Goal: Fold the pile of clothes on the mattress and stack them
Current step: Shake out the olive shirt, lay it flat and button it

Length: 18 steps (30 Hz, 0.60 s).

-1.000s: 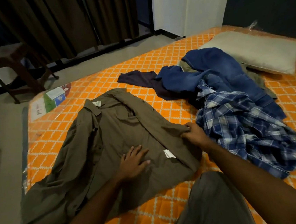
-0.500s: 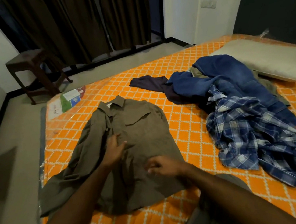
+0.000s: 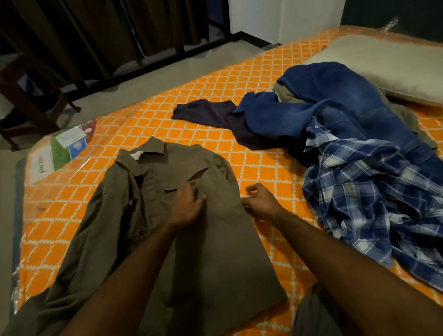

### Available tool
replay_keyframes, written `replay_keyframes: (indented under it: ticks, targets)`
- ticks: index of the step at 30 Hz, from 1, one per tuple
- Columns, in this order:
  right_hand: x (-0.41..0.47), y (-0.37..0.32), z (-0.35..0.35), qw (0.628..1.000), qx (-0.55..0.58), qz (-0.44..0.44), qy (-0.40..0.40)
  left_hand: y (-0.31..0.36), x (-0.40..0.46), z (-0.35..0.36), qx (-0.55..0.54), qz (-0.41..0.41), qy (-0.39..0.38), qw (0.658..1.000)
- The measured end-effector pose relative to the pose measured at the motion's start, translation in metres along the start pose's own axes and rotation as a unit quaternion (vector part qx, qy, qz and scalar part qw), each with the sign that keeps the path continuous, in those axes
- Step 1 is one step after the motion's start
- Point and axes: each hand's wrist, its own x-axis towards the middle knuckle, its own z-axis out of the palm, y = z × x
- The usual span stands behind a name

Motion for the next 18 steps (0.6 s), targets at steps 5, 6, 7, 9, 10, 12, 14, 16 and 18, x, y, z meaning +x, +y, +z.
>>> replay_keyframes:
  ticks: [5,6,7,9,10,12,14,16,18]
  targets:
    - [0.017,-0.014,0.030,0.993,-0.050,-0.070,-0.074,-0.040,0.026,0.014,-0.022,-0.059,0.006,0.998]
    - [0.017,-0.020,0.026,0.992,-0.039,-0.073,-0.094,-0.044,0.027,0.018,-0.016,-0.056,0.010,0.998]
    - [0.017,-0.028,0.017,0.992,-0.040,-0.070,-0.100,-0.047,0.026,0.020,-0.013,-0.053,0.016,0.998]
    - [0.020,-0.046,-0.016,0.992,-0.090,-0.083,-0.020,-0.048,0.027,0.022,-0.014,-0.060,0.021,0.998]
    - [0.018,-0.055,-0.038,0.979,-0.158,-0.113,0.054,-0.046,0.028,0.022,-0.010,-0.061,0.014,0.998]
    - [0.009,-0.070,-0.077,0.907,-0.324,-0.196,0.185,-0.042,0.025,0.024,0.031,-0.055,-0.002,0.998]
    - [-0.002,-0.077,-0.095,0.810,-0.445,-0.304,0.232,-0.039,0.018,0.027,0.092,-0.043,-0.020,0.995]
    - [-0.007,-0.078,-0.095,0.719,-0.538,-0.356,0.259,-0.037,0.014,0.028,0.148,-0.034,-0.043,0.988]
    - [-0.006,-0.072,-0.096,0.702,-0.573,-0.335,0.257,-0.036,0.010,0.026,0.186,-0.032,-0.071,0.980]
